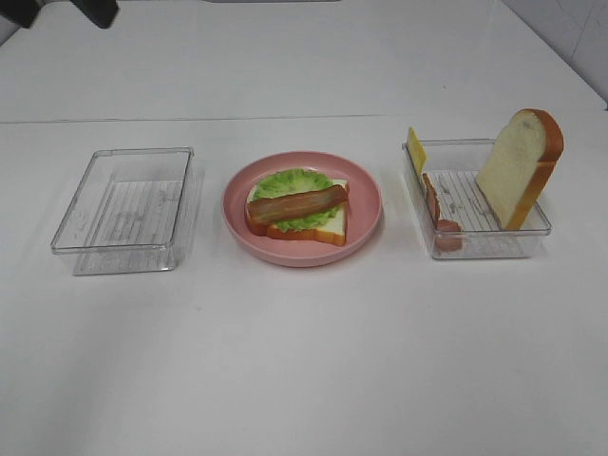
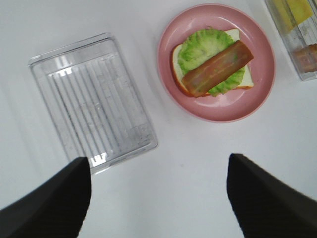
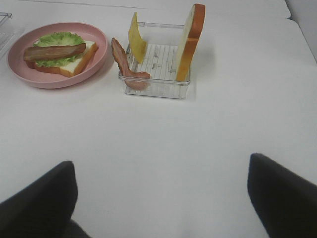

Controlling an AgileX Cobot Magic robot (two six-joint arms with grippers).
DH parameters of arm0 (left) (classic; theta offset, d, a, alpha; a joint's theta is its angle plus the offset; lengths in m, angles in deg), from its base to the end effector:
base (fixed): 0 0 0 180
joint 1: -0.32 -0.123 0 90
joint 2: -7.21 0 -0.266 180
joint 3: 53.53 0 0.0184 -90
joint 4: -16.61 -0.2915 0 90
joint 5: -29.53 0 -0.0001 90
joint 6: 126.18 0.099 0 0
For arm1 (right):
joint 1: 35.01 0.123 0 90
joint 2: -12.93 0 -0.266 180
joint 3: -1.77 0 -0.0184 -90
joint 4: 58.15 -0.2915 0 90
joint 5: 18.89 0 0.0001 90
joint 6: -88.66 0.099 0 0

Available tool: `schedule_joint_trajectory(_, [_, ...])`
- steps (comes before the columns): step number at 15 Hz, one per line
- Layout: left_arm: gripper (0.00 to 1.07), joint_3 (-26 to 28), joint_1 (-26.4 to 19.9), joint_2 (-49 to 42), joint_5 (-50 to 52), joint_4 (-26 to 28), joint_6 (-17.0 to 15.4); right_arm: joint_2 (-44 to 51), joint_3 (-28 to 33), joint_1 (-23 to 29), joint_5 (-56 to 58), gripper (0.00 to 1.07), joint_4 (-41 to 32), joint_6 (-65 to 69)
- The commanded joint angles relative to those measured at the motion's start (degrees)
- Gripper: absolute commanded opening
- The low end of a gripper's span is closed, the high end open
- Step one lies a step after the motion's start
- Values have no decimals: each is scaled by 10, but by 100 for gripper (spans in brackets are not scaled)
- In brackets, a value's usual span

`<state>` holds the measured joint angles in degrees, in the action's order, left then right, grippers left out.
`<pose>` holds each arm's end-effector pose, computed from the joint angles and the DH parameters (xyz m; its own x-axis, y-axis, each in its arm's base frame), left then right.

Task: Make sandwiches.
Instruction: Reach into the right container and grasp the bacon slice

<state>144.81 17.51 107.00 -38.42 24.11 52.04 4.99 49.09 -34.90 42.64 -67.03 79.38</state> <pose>0.3604 -0.1240 0.3622 -0.8465 0.1784 -0.5016 0.2854 0.9474 -0.1447 0.0533 0.0135 0.2971 -0.4337 -0.0875 -0.8968 -0.1619 0.9866 -0.0180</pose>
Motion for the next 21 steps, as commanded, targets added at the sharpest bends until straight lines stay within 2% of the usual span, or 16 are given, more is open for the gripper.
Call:
schedule_joint_trajectory(1, [73,-7,2,-57,-54,-49,-30,7,3,-1,-4,87,-1,-3])
schedule_joint_trajectory(7, [73,-222,2,-242,-15,-57,-32,7,3,-1,-4,87,-1,-3])
schedule_joint_trajectory(8, [73,-271,2,-278,-3,-56,-33,7,3,-1,-4,87,-1,-3])
schedule_joint_trajectory(9, [73,-354,2,-354,15,-49,-32,7,3,-1,-4,87,-1,-3])
schedule_joint_trajectory(10, [73,-388,2,-392,22,-49,-32,7,3,-1,-4,87,-1,-3])
schedule_joint_trajectory(11, [73,-407,2,-414,27,-49,-32,7,3,-1,-4,87,-1,-3])
schedule_joint_trajectory(15, [73,-519,2,-594,64,-49,-32,7,3,-1,-4,87,-1,-3])
schedule_joint_trajectory(16, [73,-531,2,-619,66,-49,-31,7,3,-1,-4,87,-1,-3])
schedule_joint_trajectory(17, [73,-574,2,-710,74,-49,-17,7,3,-1,-4,87,-1,-3])
schedule_joint_trajectory(21, [73,-627,2,-858,72,-49,-9,7,3,-1,-4,87,-1,-3])
